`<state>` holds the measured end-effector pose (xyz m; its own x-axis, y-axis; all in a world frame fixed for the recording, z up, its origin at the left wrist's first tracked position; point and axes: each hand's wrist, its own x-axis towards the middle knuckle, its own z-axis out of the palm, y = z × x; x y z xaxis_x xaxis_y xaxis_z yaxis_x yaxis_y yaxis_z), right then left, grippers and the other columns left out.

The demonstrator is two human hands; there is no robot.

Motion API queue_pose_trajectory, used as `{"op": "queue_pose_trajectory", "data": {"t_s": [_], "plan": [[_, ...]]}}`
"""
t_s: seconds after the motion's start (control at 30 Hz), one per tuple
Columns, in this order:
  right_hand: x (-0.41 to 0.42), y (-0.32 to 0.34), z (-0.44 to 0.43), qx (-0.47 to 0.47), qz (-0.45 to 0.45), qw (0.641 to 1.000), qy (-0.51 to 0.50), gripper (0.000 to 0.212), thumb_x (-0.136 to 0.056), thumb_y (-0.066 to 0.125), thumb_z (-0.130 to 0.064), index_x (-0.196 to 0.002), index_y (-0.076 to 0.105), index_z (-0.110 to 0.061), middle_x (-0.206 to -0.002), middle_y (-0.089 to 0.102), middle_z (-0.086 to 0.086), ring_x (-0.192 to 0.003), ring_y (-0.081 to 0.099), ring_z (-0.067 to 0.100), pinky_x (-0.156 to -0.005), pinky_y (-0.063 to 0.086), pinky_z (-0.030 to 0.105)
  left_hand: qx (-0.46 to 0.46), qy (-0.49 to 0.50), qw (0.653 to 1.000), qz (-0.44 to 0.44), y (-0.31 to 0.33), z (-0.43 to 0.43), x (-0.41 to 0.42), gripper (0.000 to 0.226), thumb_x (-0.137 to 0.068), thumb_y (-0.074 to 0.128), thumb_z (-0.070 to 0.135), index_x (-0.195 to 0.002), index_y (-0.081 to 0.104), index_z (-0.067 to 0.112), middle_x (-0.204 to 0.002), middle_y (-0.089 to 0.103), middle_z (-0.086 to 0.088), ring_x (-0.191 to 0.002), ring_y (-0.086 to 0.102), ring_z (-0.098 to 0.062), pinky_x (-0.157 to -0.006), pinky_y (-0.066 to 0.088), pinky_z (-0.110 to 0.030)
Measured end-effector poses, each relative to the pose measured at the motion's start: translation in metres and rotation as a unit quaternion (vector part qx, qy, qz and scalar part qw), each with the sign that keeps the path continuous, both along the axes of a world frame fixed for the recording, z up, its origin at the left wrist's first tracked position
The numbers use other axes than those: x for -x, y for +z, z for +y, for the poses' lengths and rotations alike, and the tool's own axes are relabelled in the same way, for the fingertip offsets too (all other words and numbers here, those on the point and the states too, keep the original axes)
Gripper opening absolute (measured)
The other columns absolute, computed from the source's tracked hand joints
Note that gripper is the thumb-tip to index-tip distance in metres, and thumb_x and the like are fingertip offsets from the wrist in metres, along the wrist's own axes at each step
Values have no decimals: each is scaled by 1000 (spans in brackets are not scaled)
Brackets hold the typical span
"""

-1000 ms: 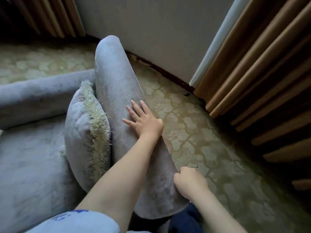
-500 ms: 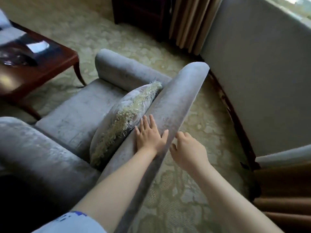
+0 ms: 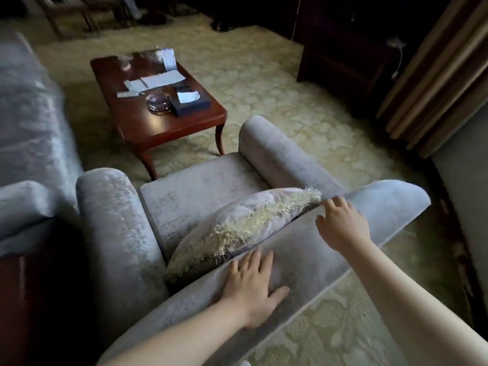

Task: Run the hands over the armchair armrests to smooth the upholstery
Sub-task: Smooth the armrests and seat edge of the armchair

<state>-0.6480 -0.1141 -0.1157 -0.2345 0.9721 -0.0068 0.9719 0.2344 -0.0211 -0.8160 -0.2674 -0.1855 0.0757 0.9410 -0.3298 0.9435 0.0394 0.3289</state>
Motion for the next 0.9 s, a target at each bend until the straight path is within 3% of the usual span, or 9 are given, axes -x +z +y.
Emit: {"op": "queue_pose_trajectory", "data": {"t_s": [0.1, 0.33, 0.57, 0.9], "plan": [[-32, -5, 30, 3, -44, 999, 20, 33, -90, 42, -34, -114, 51, -13, -123, 52, 9, -114, 48, 29, -91, 37, 37, 13, 45, 999, -6, 13, 39, -30, 81, -90, 14, 65, -149, -13, 16, -154, -25, -9, -144, -15, -25, -113, -14, -47], [-78, 3, 101, 36, -60, 991, 113, 30, -93, 38, -34, -114, 48, -16, -121, 53, 7, -113, 51, 30, -90, 38, 35, 23, 138, 990, -17, 18, 150, -153, 79, -94, 24, 55, -147, 3, 1, -156, 2, -22, -144, -2, -34, -115, 4, -49], [-153, 23, 173, 19, -67, 966, 247, 35, -93, 37, -40, -119, 47, -18, -119, 53, 5, -112, 51, 28, -87, 40, 36, -62, 310, 948, 20, 21, 240, -233, 67, -92, 30, 53, -134, 37, 1, -134, 47, -20, -123, 42, -33, -103, 28, -43], [-132, 6, 267, 72, -72, 881, 462, 33, -94, 35, -36, -117, 47, -16, -120, 52, 5, -113, 48, 27, -88, 38, 36, -111, 362, 922, 87, 8, 244, -240, 67, -92, 17, 55, -144, 29, 15, -149, 36, -4, -138, 28, -19, -114, 16, -35]]}}
